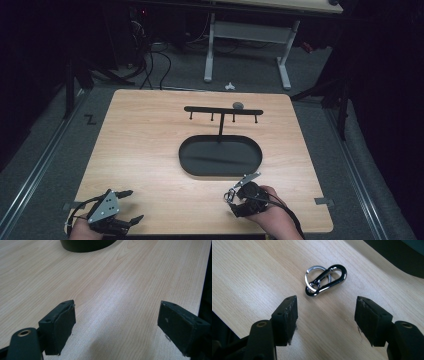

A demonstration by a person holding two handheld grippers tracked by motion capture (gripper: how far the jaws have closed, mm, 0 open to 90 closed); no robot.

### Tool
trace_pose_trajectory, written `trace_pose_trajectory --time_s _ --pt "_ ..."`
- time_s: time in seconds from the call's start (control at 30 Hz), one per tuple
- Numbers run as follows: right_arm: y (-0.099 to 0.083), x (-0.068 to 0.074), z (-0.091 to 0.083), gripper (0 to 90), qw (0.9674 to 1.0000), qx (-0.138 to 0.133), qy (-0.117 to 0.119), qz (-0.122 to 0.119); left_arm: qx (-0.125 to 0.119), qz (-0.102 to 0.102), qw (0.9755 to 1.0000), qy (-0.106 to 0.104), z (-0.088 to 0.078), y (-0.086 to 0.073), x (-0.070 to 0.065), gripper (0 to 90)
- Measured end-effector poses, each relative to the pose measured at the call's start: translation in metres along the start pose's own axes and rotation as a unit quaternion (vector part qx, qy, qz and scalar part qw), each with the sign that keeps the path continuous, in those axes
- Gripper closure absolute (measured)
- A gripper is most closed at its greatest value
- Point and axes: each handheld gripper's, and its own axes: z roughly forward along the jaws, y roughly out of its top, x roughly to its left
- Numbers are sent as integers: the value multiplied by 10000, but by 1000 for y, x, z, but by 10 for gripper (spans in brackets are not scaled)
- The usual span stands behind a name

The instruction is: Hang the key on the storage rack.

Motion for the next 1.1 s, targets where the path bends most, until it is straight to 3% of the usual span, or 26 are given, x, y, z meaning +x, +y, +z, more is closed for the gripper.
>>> trace_pose_trajectory --time_s 0.13,0.27,0.6,0.77,0.83,0.97,1.0,1.1 --pt "7 -10 1 352 9996 -21 209 198 -3 -3 10000 3 0 0 0 154" --pt "14 -15 1 353 9994 42 235 268 0 -4 10000 1 0 0 0 154" --pt "25 -11 10 301 9991 171 367 88 -6 -4 10000 0 0 0 0 154" --pt "27 -10 19 367 9990 291 329 94 -7 -8 10000 -2 0 0 1 154" --pt "28 -10 20 458 9990 289 327 126 -7 -9 10000 -1 0 0 1 154" --pt "28 -6 17 544 9991 278 262 202 -1 -3 10000 -7 0 0 1 154" --pt "28 -7 16 566 9995 203 255 0 1 -1 10000 -7 0 0 1 154" --pt "27 -6 14 588 9996 164 225 -13 3 2 10000 -12 0 0 1 154"
